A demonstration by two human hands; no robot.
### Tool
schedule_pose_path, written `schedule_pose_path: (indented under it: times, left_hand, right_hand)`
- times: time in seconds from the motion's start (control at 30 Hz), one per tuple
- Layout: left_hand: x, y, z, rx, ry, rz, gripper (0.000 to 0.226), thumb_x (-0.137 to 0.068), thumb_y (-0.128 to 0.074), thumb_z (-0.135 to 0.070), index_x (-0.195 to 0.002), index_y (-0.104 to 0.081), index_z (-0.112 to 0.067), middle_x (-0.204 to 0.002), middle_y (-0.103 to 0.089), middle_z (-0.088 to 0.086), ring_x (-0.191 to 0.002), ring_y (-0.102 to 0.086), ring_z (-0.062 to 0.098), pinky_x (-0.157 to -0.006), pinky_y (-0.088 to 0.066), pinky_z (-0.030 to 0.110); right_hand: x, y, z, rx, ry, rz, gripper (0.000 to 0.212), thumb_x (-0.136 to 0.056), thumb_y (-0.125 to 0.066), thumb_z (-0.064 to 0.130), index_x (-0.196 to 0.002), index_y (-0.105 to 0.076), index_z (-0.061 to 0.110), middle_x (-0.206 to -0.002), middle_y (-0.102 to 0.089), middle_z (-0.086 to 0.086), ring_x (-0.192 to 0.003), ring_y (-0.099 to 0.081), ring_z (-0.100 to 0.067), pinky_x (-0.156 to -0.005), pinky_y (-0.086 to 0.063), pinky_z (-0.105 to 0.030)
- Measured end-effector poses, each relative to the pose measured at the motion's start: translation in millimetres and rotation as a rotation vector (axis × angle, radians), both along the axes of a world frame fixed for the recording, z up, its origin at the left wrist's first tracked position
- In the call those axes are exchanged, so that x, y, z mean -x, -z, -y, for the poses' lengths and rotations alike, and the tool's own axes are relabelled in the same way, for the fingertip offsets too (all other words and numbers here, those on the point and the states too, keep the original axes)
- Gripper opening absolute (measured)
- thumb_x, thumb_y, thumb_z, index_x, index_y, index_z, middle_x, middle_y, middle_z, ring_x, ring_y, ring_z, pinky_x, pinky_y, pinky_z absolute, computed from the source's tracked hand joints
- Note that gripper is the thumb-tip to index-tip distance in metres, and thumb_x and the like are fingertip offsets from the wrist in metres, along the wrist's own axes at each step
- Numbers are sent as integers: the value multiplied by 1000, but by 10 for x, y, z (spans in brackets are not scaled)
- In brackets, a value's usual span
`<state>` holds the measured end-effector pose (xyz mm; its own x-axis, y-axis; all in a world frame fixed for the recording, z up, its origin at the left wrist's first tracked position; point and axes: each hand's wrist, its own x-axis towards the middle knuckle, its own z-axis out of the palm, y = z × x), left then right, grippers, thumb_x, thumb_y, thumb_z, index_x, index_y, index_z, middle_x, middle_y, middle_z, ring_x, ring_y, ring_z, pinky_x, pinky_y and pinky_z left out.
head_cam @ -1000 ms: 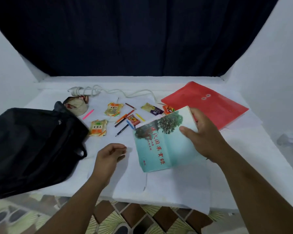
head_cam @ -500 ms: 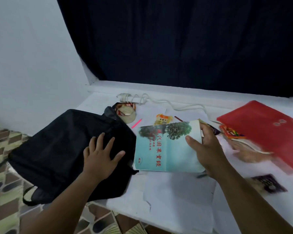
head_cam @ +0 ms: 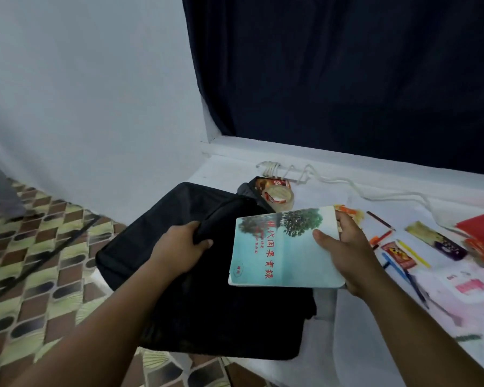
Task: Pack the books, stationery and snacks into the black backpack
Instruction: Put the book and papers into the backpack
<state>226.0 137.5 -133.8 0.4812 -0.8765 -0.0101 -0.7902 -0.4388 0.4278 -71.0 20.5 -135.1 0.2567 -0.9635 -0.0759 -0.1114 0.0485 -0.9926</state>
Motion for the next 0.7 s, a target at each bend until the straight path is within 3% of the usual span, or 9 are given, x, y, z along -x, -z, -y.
schedule_pose_path:
  times: [0.1,0.27,0.4,0.57,0.7]
  left_hand:
    - [-170,-150,-24,128,14,-115,18,-89,-71,-29,-106,-69,-25,-87,-70,-13,-85,-67,11,-79,-53,31]
    - [-421,-287,3,291,31,-105,44,-87,-72,-14,-126,-65,-32,-103,-72,-15,-99,-65,8,-91,-49,27]
    - [-506,-320,12,292,36,-150,66,-90,-70,-11,-146,-48,-38,-126,-61,-17,-121,-54,2,-104,-36,18]
    - [-472,-327,35,325,25,-150,60,-90,-71,-10,-139,-56,-42,-128,-67,-11,-119,-60,3,-102,-39,14]
    - [-418,-327,31,339,43,-159,57,-89,-73,-13,-137,-58,-40,-125,-68,-12,-117,-61,2,-105,-43,19]
  right_hand:
    - [-178,15,18,-59,8,17,34,-94,-66,13,-123,-57,26,-109,-73,-2,-88,-73,-25,-71,-61,-44]
    - [-233,-147,131,-103,-97,-22,27,-94,-66,13,-118,-61,25,-102,-75,-3,-85,-73,-27,-65,-60,-39]
    - [-349,-180,207,-123,-161,-79,22,-93,-67,10,-110,-63,23,-97,-75,-5,-80,-73,-28,-62,-59,-38]
    - [-739,-23,182,-195,-89,-4,24,-93,-64,5,-113,-58,17,-101,-71,-7,-82,-71,-26,-61,-55,-31]
    - [-976,121,144,-193,-38,-21,25,-93,-65,9,-114,-57,19,-100,-70,-3,-85,-70,-24,-65,-55,-32]
